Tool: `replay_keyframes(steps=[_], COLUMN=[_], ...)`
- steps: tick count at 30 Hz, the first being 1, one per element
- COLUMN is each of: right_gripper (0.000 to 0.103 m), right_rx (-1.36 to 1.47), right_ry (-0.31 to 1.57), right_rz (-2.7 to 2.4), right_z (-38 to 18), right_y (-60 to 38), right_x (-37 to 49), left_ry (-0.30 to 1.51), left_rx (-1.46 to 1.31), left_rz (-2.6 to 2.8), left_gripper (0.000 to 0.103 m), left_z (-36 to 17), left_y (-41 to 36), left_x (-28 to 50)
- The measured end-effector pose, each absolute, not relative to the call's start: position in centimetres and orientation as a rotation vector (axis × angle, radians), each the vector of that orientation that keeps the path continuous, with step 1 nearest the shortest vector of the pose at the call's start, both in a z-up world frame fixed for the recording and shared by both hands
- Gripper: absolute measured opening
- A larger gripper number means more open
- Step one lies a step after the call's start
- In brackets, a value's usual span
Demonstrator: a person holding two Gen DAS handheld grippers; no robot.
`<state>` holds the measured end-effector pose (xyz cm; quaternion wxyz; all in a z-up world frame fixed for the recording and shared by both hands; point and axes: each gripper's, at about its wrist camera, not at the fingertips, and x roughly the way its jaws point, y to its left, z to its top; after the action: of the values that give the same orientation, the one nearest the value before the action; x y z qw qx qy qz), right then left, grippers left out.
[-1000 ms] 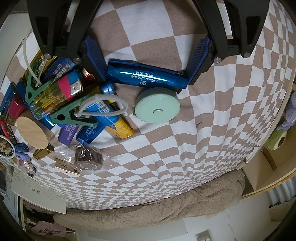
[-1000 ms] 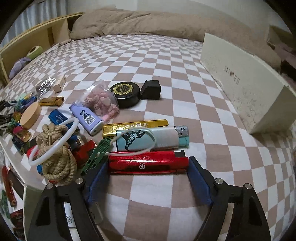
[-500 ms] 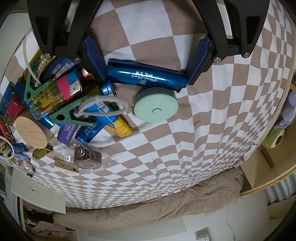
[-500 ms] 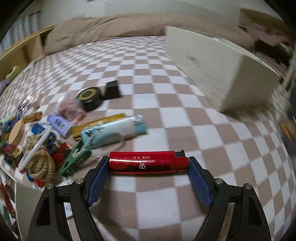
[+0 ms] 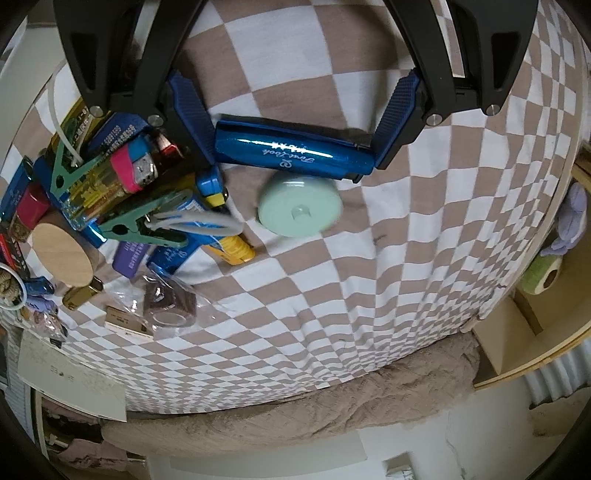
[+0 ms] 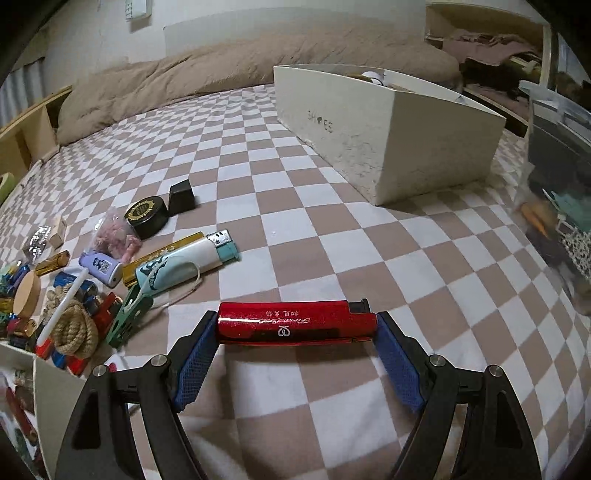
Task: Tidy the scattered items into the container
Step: 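Lift both lighters and carry them over the white tray with both tools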
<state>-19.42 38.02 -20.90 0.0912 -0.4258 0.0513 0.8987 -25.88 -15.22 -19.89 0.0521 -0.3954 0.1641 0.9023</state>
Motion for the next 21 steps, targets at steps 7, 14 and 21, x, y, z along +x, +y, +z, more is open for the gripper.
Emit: replay_keyframes(steps=[7, 14, 21], right_gripper=[0.083, 0.083, 0.083], right_rx=[-1.209, -1.149, -1.109], right_ry=[0.232, 0.257, 0.329], right_rz=[2.687, 2.749, 2.840], right_z=[-20.0, -18.5, -16.5], right_y=[38.8, 38.2, 37.2], right_x=[-17.7, -15.6, -13.3], left_ry=[0.411, 0.314, 0.188], left_rx=[-1.213, -1.221, -1.206], left_rz=[2.849, 2.917, 2.944], left_gripper=[0.084, 0.084, 0.084], left_z=[-18.7, -17.1, -14.6], left_y=[-17.2, -18.4, -18.3], left_x=[-25.2, -23.1, -19.5])
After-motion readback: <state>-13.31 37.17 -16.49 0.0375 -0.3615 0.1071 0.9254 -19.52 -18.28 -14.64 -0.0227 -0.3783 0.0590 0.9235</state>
